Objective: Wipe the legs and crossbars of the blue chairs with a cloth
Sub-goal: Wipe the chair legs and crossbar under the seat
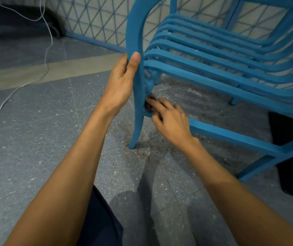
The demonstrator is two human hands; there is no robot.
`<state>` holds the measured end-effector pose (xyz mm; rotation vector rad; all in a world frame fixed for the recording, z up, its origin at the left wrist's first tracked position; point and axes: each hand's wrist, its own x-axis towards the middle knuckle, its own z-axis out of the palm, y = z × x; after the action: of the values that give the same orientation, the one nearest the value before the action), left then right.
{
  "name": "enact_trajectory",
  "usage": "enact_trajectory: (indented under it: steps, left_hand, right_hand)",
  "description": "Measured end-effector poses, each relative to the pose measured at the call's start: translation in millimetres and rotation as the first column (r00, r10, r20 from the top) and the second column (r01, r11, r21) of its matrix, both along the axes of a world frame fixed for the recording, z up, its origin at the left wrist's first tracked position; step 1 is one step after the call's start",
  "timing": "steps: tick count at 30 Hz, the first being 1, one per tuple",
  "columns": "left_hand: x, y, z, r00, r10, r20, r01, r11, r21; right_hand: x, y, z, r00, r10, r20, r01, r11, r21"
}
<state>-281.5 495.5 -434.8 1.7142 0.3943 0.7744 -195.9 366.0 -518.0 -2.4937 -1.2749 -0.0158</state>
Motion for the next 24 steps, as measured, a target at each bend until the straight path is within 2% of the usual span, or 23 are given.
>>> enact_trajectory:
  steps: [2,4,8,11,15,16,18,19,21,24]
  left_hand:
    - [1,1,-2,1.000,0.000,0.025,0.001,0.999,-0.034]
    - [2,3,-3,0.999,-0.002,0.040,0.004,0.998,-0.058]
    - [3,5,-6,0.999,-0.012,0.038,0.015,0.997,-0.078]
    - [6,4,-6,0.999,0.000,0.045,0.004,0.996,-0.094]
    - [6,4,-7,0.998,0.005,0.069,0.001,0.996,-0.094]
    - [6,4,-7,0.997,0.000,0.075,0.007,0.995,-0.095]
    - [6,4,-8,0.997,-0.005,0.077,0.011,0.997,-0.082]
    - [6,4,-8,0.997,-0.008,0.076,0.014,0.997,-0.081]
    - [6,4,-8,0.998,-0.010,0.069,0.016,0.996,-0.083]
    - [5,4,-9,0.997,-0.002,0.071,0.009,0.996,-0.094]
  right_hand:
    - [0,-20,-2,1.000,0.010,0.028,-0.011,1.000,0.015]
    - [-1,-28,3,0.999,-0.046,0.009,0.046,0.999,0.016]
    - [10,10,21,0.948,-0.266,-0.173,0.256,0.963,-0.080]
    - [-10,42,17,0.945,-0.317,-0.080,0.303,0.942,-0.145]
    - [-41,37,-15,0.955,-0.278,0.107,0.276,0.961,0.033]
    - [-39,25,-20,0.960,-0.228,0.160,0.221,0.973,0.064]
    - [-26,-7,-27,0.968,-0.081,0.239,0.079,0.997,0.018]
    - [-17,-25,-29,0.967,-0.026,0.252,0.034,0.999,-0.025]
    - [1,-63,-28,0.962,-0.024,0.271,0.041,0.998,-0.055]
    - [26,-97,-14,0.985,-0.125,0.119,0.129,0.991,-0.026]
